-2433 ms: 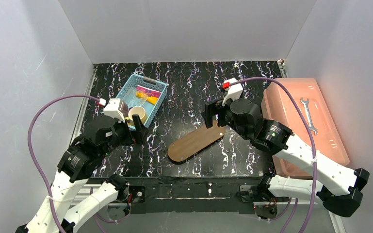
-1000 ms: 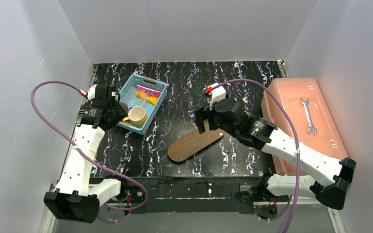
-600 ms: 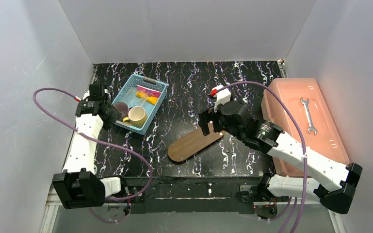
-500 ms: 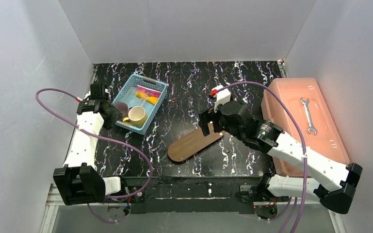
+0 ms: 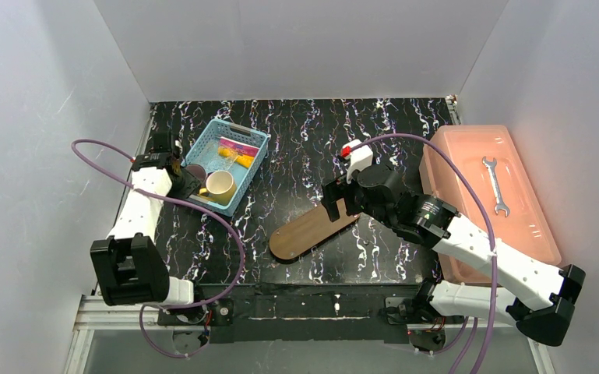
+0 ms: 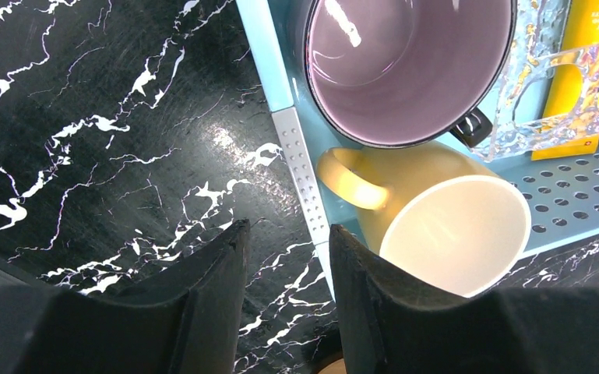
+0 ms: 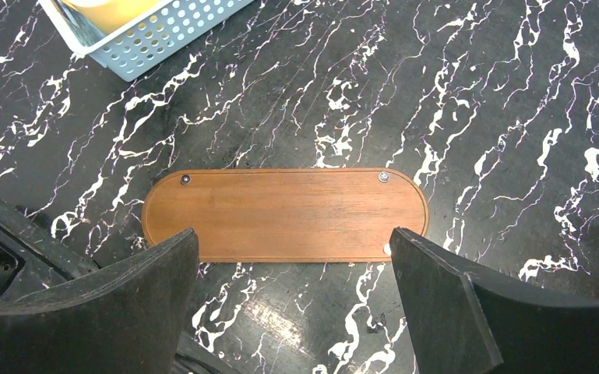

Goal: Prepare toiletry sets of a toothbrush and toothpaste on the tray

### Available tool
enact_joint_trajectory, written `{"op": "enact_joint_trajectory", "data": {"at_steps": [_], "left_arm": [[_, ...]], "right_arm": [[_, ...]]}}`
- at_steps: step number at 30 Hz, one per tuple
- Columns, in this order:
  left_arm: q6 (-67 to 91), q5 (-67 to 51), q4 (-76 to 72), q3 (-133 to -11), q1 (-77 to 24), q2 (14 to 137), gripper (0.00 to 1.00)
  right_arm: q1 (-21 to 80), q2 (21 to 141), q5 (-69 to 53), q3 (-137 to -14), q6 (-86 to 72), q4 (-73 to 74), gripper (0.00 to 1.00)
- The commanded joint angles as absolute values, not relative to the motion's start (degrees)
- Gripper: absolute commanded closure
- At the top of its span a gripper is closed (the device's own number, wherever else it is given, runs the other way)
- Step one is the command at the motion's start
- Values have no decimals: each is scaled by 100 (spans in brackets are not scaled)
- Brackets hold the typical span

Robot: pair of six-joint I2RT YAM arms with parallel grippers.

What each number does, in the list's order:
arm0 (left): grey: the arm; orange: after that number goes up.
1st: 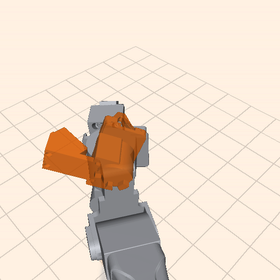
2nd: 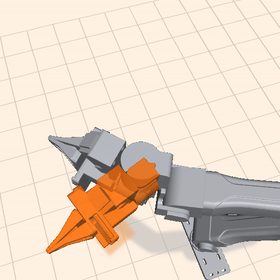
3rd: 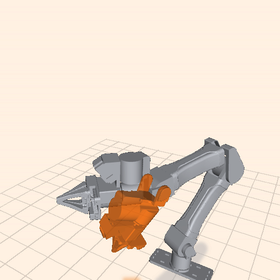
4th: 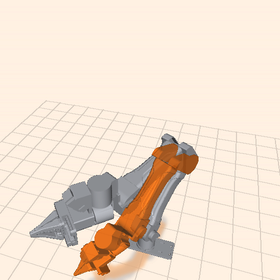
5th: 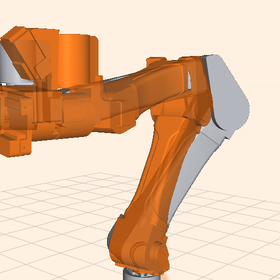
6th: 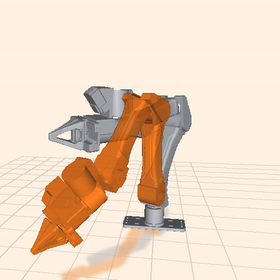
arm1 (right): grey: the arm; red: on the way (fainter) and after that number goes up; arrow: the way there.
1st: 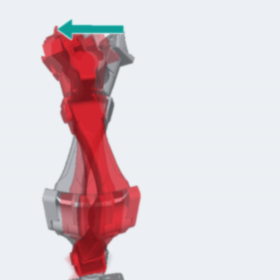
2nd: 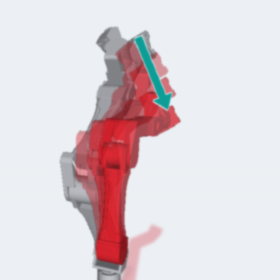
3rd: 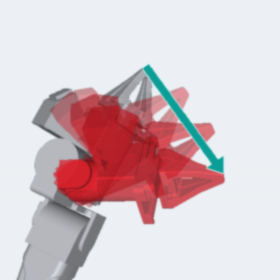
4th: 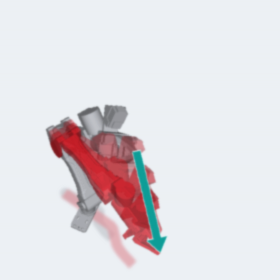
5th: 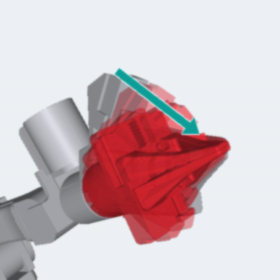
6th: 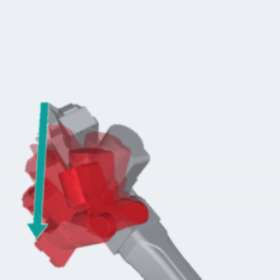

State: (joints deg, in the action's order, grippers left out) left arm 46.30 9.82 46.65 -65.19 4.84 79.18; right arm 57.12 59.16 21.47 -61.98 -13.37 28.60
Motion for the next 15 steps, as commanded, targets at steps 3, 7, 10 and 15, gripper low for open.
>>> {"op": "enact_joint_trajectory", "data": {"at_steps": [3, 7, 10, 15], "left_arm": [[4653, 1004, 4659, -6518, 559, 8134, 61], [4660, 935, 4574, -6469, 554, 8228, 62], [4662, 906, 4542, -6477, 560, 8301, 63], [4647, 888, 4487, -6531, 558, 8422, 63]], "right_arm": [[5722, 5782, 2178, -6165, -1354, 2794, 0], [5722, 5753, 2180, -6163, -1362, 2806, 0], [5722, 5726, 2188, -6146, -1384, 2819, 0], [5722, 5691, 2196, -6118, -1419, 2839, 0]]}}
